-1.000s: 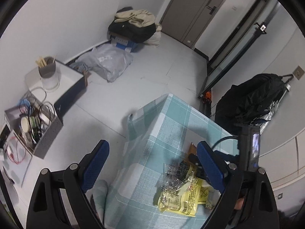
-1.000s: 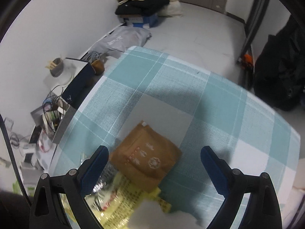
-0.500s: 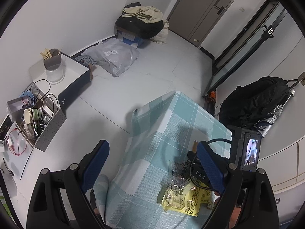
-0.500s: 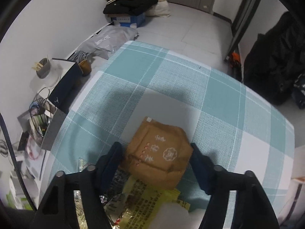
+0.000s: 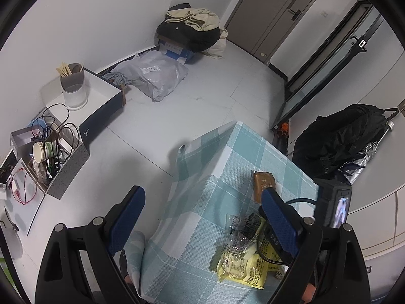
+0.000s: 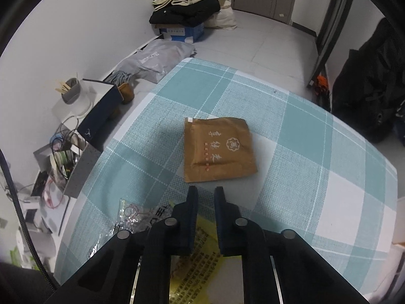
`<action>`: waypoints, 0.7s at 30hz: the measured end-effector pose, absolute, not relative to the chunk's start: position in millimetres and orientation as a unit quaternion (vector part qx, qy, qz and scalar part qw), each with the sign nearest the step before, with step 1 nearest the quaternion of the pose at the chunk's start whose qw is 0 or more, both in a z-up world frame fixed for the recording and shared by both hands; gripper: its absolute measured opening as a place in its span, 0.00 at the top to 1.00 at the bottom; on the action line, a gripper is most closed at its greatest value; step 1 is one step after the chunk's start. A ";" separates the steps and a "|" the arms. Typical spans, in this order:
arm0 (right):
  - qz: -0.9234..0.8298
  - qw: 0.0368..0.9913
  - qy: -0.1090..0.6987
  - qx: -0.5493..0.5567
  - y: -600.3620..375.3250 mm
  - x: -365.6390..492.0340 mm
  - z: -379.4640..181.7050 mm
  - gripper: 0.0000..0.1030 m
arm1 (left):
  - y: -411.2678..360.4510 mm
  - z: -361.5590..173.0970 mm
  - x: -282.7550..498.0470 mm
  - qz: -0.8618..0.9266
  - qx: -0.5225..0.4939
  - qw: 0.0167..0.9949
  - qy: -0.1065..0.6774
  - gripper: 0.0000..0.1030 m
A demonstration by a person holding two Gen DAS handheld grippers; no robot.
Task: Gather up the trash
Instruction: 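Lower the right tool onto the brown paper pouch and close it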
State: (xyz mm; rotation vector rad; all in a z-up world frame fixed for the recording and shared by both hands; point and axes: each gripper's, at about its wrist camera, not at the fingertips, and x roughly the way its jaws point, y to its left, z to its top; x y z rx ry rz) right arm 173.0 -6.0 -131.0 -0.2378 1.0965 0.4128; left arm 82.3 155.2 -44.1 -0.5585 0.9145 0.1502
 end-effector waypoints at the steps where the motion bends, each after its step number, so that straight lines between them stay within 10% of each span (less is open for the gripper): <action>1: 0.196 0.828 0.514 -0.110 -8.9 172.3 -128.8 0.88 | 155.0 -44.2 82.4 0.071 -0.266 0.857 0.435 0.12; 8: 0.234 0.828 0.498 -0.104 -15.0 166.6 -111.1 0.86 | 156.1 -45.9 82.4 0.071 -0.273 0.854 0.438 0.12; 12: 0.239 0.827 0.499 -0.103 -8.8 178.9 -110.5 0.40 | 156.7 -45.7 82.5 0.075 -0.276 0.852 0.439 0.12; 21: 0.213 0.814 0.518 -0.157 14.2 214.6 -138.4 0.34 | 168.2 -47.2 82.3 0.084 -0.296 0.846 0.436 0.12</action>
